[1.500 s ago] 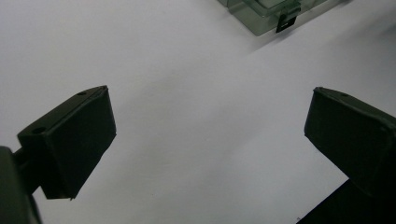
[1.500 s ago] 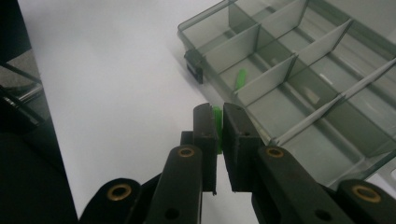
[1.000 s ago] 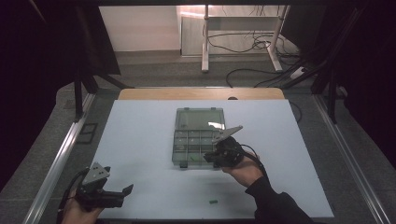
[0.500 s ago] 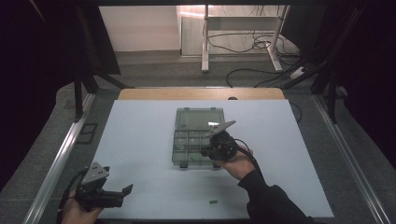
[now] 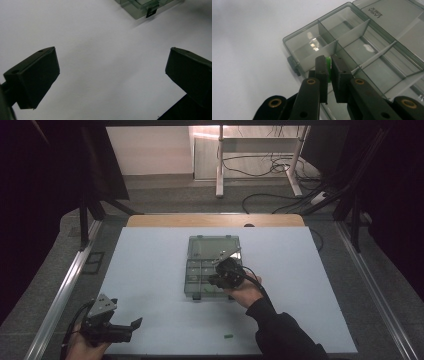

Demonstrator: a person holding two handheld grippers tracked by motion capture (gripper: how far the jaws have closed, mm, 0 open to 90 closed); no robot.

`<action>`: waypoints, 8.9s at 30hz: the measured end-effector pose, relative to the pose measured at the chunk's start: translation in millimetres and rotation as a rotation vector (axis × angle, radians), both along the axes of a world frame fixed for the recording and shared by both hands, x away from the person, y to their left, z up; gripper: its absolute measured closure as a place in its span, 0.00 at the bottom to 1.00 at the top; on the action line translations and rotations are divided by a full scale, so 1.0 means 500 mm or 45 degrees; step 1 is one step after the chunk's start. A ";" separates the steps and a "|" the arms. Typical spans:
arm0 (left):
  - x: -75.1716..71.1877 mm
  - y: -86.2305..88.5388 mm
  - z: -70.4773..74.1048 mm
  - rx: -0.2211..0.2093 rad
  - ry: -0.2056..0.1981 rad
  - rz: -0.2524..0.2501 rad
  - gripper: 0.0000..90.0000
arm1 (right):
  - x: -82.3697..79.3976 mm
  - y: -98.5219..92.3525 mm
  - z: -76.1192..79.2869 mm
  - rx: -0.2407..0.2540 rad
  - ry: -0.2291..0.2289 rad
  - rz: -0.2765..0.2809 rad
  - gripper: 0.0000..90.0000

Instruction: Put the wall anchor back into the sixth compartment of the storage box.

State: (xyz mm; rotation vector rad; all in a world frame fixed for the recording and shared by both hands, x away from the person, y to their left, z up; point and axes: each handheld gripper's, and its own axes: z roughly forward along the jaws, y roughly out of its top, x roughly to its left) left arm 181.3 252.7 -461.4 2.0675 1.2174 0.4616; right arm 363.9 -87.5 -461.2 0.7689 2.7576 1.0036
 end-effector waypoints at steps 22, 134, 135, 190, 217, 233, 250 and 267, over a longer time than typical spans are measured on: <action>0.000 -0.002 0.000 0.015 0.005 0.002 0.00 | -0.004 0.013 0.003 -0.014 -0.035 0.022 0.81; 0.002 -0.008 -0.001 0.047 0.010 0.007 0.02 | -0.228 -0.083 -0.073 -0.307 0.162 0.266 0.93; 0.002 -0.008 -0.001 0.047 0.010 0.008 0.02 | -0.227 -0.083 -0.070 -0.298 0.157 0.262 0.93; 0.004 -0.004 -0.002 0.023 0.027 0.011 0.04 | -0.119 -0.104 0.018 0.037 0.094 0.040 0.93; 0.006 -0.003 -0.003 0.016 0.034 0.014 0.04 | -0.047 -0.056 0.026 0.072 0.030 0.005 0.92; 0.006 -0.001 -0.003 0.009 0.039 0.025 0.04 | -0.008 0.008 -0.006 0.039 0.007 -0.014 0.92; 0.006 0.001 -0.003 -0.001 0.041 0.033 0.04 | -0.028 -0.003 0.007 0.020 -0.027 0.003 0.66; 0.007 0.000 -0.002 -0.001 0.038 0.030 0.04 | -0.111 -0.101 0.049 0.047 -0.090 -0.020 0.27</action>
